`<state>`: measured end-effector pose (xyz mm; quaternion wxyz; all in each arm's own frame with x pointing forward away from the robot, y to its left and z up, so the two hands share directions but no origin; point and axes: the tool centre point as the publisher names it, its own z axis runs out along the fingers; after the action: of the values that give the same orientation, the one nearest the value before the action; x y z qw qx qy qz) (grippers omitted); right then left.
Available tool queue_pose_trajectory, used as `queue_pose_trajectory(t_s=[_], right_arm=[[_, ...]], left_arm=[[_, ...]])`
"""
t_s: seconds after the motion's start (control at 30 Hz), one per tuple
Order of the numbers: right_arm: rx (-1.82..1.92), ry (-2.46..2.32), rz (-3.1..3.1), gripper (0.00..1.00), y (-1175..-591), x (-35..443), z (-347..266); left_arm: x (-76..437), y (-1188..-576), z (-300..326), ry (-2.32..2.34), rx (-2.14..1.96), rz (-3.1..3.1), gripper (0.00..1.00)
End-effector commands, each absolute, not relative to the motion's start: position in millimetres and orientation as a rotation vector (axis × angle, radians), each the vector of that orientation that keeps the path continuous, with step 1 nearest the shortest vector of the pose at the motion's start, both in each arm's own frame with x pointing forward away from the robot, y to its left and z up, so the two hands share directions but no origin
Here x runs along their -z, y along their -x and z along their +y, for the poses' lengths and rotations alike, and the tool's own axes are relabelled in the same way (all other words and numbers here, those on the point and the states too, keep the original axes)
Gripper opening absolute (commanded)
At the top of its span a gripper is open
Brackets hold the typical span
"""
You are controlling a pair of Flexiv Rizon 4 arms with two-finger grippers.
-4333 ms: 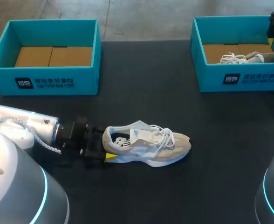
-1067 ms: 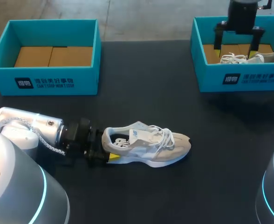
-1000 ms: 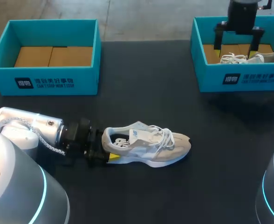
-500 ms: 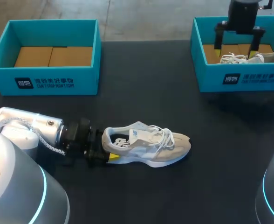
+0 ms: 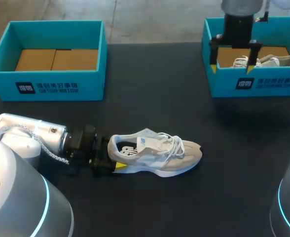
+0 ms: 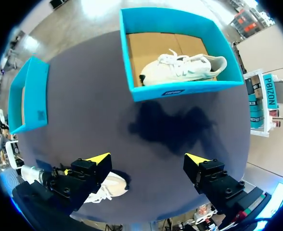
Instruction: Take the shoe out of the shoebox, open the shoe tongue, remove and reinsert the insole, then place the shoe into the shoebox
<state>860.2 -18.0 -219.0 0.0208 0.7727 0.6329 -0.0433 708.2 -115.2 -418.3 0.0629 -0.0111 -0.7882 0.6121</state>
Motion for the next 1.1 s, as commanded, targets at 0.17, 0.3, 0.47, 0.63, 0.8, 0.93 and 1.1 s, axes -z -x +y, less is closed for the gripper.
queue_pose_trajectory(t_s=[0.17,0.3,0.47,0.63,0.8,0.93,1.1], right_arm=[[0.066,-2.381,1.901,1.0,-822,227,21],[0.044,-2.404,1.865,1.0,-811,235,41],[0.036,-2.407,1.855,1.0,-800,245,71],[0.111,-2.4,1.834,1.0,-792,254,98],[0.119,-2.427,1.877,1.0,-787,262,109],[0.119,-2.427,1.877,1.0,-787,262,109],[0.119,-2.427,1.877,1.0,-787,262,109]], left_arm=[[422,-706,-114,0.033,-1.849,-2.382,0.0],[422,-706,-114,0.033,-1.849,-2.382,0.0],[422,-706,-114,0.033,-1.849,-2.382,0.0],[422,-706,-114,0.033,-1.849,-2.382,0.0],[422,-706,-114,0.033,-1.849,-2.382,0.0],[422,-706,-114,0.033,-1.849,-2.382,0.0],[422,-706,-114,0.033,-1.849,-2.382,0.0]])
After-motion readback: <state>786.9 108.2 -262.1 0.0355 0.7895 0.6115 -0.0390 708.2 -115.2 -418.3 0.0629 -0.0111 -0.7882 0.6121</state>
